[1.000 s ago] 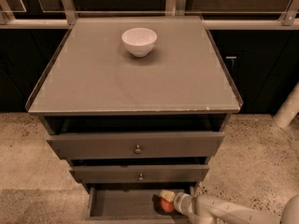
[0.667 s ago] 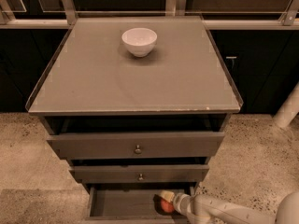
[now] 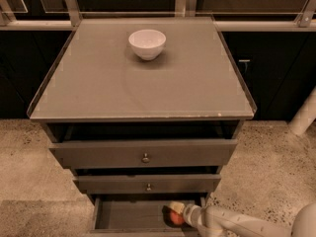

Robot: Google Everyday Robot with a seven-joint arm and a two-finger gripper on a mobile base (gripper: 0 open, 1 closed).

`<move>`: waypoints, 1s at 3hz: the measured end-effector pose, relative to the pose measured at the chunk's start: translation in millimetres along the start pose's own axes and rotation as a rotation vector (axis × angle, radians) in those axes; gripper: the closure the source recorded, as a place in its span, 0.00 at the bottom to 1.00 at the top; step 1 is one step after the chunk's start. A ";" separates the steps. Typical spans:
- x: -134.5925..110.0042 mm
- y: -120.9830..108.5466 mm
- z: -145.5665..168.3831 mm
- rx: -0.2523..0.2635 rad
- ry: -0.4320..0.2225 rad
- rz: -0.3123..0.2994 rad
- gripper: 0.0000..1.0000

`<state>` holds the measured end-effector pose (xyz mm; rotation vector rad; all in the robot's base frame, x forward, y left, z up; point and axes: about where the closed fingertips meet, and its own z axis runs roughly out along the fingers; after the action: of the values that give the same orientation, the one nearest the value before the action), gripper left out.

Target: Place apple into bottom drawer

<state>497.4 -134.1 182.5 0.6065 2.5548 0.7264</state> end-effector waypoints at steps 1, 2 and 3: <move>0.0 0.0 0.0 0.000 0.000 0.000 0.34; 0.1 0.0 0.0 0.000 0.000 0.000 0.10; 0.1 0.0 0.1 0.000 0.000 0.000 0.00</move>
Offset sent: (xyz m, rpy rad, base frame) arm 0.0000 0.0000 0.0000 0.0000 0.0000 0.0000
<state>497.4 -133.9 182.4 0.6064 2.5550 0.7266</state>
